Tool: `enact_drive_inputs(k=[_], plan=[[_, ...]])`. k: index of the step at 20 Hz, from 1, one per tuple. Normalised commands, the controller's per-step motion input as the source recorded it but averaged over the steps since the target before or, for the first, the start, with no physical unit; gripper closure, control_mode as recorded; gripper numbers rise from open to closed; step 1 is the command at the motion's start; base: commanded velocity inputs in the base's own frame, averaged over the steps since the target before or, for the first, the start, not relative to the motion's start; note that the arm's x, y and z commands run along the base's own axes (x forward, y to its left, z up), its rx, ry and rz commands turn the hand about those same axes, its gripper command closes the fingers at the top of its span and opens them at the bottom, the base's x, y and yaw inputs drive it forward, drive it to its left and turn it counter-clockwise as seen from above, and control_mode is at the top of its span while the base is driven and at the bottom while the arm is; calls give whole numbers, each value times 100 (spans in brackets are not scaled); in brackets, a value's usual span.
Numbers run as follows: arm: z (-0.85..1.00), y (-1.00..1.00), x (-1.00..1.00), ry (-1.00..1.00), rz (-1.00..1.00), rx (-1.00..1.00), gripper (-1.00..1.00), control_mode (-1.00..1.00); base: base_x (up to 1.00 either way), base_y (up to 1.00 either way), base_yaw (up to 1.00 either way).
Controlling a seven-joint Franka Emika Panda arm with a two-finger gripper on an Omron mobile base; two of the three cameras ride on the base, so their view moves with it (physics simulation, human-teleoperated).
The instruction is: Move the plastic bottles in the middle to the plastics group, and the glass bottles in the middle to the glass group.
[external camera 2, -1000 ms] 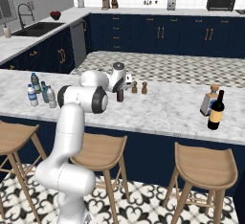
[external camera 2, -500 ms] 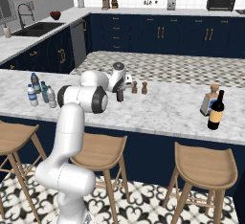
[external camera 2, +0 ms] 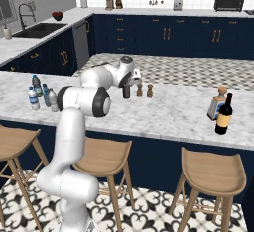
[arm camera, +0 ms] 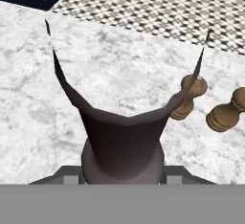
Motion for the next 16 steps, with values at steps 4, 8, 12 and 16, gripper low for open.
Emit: enact_drive_inputs(k=[4, 8, 12, 16], plan=[[52, -62, -43, 2, -13, 13, 100, -100, 0, 0, 0], [8, -59, -41, 0, -16, 3, 100, -100, 0, 0, 0], [0, -51, -66, 0, -19, 0, 100, -100, 0, 0, 0], [0, -72, -64, 0, -23, 0, 100, -100, 0, 0, 0]])
